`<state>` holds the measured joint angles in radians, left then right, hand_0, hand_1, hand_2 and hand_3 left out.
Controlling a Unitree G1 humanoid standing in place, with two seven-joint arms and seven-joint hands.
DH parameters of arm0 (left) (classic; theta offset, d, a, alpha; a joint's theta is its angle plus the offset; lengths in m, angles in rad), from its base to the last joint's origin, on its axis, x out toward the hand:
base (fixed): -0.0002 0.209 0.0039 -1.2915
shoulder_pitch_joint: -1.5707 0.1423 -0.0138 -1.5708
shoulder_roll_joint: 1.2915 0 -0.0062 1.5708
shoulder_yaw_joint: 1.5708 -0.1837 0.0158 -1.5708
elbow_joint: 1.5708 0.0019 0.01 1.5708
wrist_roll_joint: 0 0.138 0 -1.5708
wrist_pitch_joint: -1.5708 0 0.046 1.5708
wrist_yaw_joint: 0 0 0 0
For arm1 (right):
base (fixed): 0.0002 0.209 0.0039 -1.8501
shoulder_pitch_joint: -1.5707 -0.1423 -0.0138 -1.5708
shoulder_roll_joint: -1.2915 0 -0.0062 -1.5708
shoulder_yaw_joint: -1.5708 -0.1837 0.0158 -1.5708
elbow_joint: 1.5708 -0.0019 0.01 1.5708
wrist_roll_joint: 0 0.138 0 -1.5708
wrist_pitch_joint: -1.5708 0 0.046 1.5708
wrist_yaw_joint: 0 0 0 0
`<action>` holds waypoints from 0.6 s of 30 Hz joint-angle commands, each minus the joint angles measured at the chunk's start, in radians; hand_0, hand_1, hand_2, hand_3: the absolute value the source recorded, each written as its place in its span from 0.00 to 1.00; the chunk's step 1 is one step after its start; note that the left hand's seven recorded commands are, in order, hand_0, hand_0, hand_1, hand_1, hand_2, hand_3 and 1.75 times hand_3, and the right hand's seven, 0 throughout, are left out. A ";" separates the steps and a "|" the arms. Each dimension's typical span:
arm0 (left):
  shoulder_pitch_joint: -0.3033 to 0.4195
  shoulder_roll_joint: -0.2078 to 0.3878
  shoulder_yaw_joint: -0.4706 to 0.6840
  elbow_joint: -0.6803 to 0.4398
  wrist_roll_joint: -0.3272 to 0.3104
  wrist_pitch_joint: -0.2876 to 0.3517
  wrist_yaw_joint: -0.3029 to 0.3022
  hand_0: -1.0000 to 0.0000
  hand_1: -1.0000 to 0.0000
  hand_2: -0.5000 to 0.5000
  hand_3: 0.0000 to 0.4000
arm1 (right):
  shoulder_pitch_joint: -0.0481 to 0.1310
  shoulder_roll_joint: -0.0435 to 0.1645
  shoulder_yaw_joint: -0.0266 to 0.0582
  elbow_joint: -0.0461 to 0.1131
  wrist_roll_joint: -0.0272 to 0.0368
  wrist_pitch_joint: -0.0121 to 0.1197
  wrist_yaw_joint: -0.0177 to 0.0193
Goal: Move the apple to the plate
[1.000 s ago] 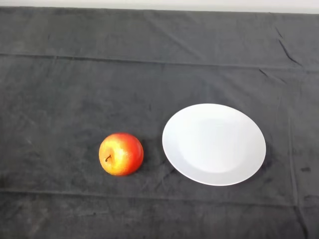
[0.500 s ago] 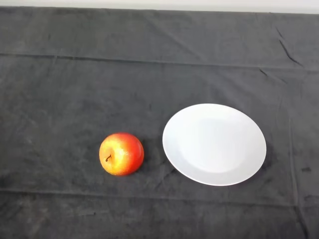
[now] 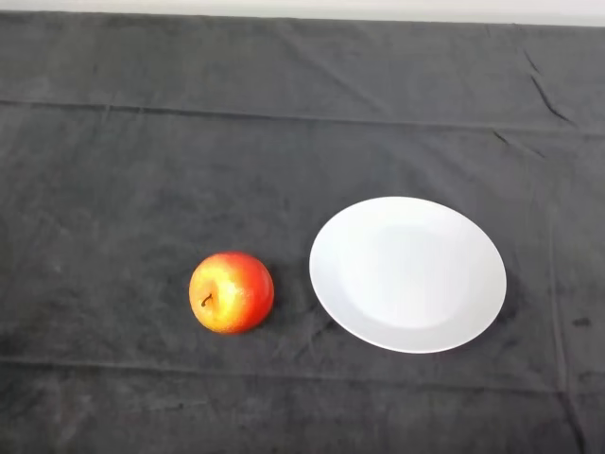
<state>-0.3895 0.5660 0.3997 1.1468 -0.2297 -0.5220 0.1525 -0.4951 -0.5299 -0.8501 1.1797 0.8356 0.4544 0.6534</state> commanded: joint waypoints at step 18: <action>-0.017 -0.009 -0.110 -0.112 0.122 -0.097 0.012 1.00 1.00 0.50 0.00 | -0.015 -0.025 -0.0131 0.016 -0.0118 0.001 0.0034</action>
<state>-0.4113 0.5597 0.3069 1.0672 -0.1207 -0.5934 0.1581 -0.4950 -0.5299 -0.8502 1.1797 0.8356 0.4544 0.6532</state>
